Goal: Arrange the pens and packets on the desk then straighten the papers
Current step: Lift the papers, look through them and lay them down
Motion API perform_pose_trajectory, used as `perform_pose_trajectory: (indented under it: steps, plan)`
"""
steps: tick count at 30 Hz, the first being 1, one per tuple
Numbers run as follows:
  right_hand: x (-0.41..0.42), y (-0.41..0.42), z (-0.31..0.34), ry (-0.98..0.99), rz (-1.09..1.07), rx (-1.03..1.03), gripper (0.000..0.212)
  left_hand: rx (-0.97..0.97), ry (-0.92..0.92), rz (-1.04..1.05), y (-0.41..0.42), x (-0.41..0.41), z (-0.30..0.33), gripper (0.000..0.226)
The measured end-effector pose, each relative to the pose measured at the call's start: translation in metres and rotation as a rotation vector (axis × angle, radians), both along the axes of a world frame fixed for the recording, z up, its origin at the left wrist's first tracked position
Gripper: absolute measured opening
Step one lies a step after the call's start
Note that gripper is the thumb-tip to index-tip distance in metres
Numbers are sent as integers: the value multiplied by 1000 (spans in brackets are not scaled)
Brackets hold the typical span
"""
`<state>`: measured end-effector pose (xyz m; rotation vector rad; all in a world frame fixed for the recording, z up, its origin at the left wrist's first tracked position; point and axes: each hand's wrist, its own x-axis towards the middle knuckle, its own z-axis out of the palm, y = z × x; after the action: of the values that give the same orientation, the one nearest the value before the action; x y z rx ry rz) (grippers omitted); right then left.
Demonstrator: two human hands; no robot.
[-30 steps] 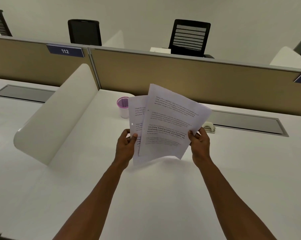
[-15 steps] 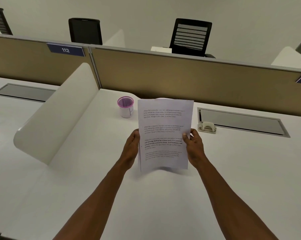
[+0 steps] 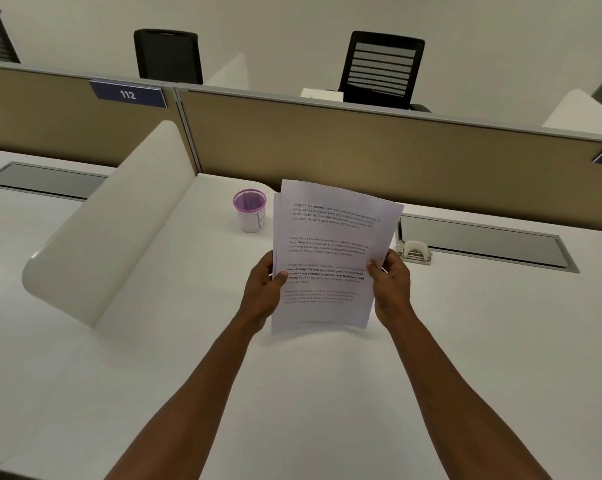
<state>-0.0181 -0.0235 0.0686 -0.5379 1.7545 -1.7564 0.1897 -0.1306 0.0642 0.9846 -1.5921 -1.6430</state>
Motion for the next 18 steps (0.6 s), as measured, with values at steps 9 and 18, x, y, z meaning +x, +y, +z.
perform_pose_trajectory:
  steps: [9, 18]
  plan:
    - [8, 5, -5, 61, 77, -28, 18, -75, -44, -2, 0, 3, 0, 36]
    - [11, 6, 3, 84, 61, -43, 18, -79, -1, 92, 1, 2, 3, 30]
